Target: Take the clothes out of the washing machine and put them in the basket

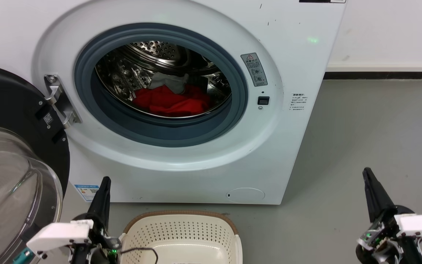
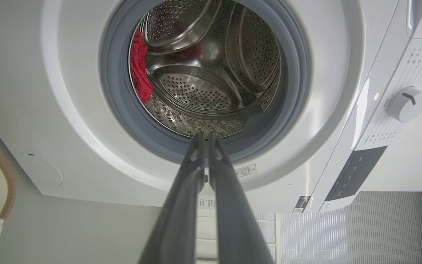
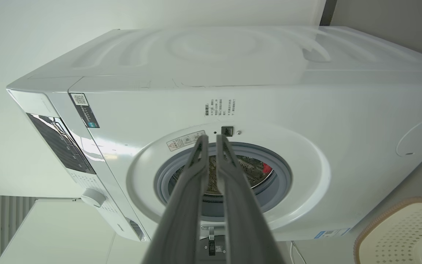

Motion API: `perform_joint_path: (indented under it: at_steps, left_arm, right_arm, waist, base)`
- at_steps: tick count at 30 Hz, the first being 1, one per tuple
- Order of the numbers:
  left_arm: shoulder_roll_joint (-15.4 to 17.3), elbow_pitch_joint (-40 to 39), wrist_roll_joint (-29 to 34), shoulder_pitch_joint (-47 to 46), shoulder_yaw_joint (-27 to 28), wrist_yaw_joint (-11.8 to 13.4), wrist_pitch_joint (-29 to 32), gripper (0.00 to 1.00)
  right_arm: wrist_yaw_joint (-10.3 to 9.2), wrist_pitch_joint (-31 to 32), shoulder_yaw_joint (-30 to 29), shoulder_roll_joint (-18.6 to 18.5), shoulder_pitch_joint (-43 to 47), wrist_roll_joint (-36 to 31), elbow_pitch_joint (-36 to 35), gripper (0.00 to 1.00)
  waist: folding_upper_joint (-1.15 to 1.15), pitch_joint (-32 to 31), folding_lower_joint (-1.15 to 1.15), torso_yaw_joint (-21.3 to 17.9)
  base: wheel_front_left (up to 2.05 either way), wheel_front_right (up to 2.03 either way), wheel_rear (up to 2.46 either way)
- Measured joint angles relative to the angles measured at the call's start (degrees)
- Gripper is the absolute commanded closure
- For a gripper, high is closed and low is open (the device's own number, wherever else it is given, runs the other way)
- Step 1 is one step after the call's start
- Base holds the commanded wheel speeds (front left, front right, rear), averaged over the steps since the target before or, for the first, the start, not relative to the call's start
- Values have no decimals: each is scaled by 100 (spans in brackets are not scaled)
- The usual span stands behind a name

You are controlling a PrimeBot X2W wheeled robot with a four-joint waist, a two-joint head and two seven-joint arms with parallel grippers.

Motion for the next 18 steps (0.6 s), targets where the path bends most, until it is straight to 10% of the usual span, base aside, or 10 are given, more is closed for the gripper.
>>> perform_joint_path:
  at_steps: [18]
  left_arm:
    - [-12, -2, 713, 45, -297, 2, -449, 0]
  right_arm:
    - [-2, -453, 101, 8, 168, -650, -157, 0]
  waist:
    - [0, 6, 0, -6]
  base:
    - [0, 0, 0]
